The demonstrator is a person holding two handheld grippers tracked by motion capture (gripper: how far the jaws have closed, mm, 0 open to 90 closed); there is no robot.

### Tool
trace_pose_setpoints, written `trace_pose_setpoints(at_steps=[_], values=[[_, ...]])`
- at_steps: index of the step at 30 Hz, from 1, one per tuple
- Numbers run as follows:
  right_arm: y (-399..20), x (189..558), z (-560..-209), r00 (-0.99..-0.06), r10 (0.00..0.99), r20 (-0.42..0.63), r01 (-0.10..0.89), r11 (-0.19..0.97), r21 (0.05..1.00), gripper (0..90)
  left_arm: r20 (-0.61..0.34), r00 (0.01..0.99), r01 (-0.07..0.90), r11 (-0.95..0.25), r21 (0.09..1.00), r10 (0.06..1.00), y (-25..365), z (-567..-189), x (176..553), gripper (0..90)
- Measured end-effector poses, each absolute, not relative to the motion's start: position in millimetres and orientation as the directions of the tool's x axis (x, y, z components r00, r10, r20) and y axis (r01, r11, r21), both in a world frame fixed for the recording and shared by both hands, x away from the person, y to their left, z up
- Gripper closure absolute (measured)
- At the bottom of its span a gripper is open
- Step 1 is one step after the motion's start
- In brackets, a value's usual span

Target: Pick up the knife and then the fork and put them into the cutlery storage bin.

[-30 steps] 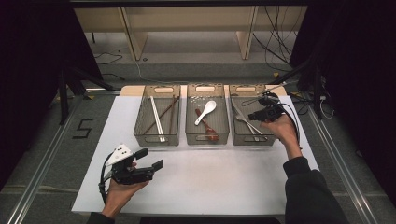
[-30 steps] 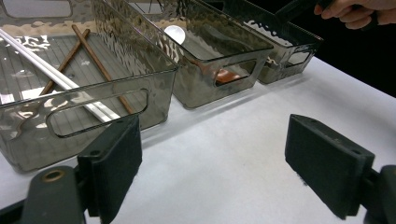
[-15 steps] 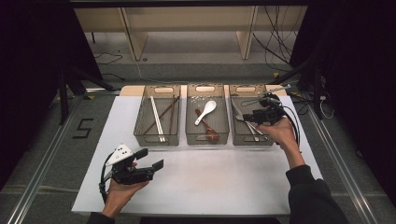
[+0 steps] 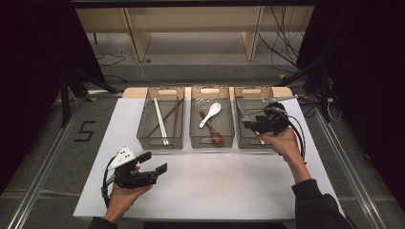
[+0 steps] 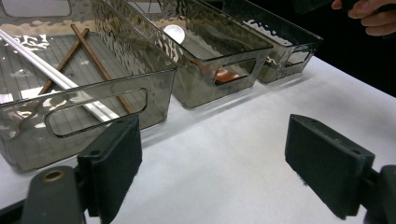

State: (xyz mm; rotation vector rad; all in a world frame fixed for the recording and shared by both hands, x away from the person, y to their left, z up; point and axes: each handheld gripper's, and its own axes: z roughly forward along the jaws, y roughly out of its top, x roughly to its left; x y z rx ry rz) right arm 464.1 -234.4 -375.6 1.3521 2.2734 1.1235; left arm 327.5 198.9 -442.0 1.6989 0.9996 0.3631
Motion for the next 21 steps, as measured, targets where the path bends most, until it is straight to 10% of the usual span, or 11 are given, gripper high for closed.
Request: trace_pose_setpoints(at_steps=[21], values=[[-225.0,420.5,-387.6,-0.567,0.807,0.166,0.573,0.241,0.783,35.7,-0.232,0.601,0.438,-0.073,0.896,0.765,199.2,-441.8,328.0,18.5]])
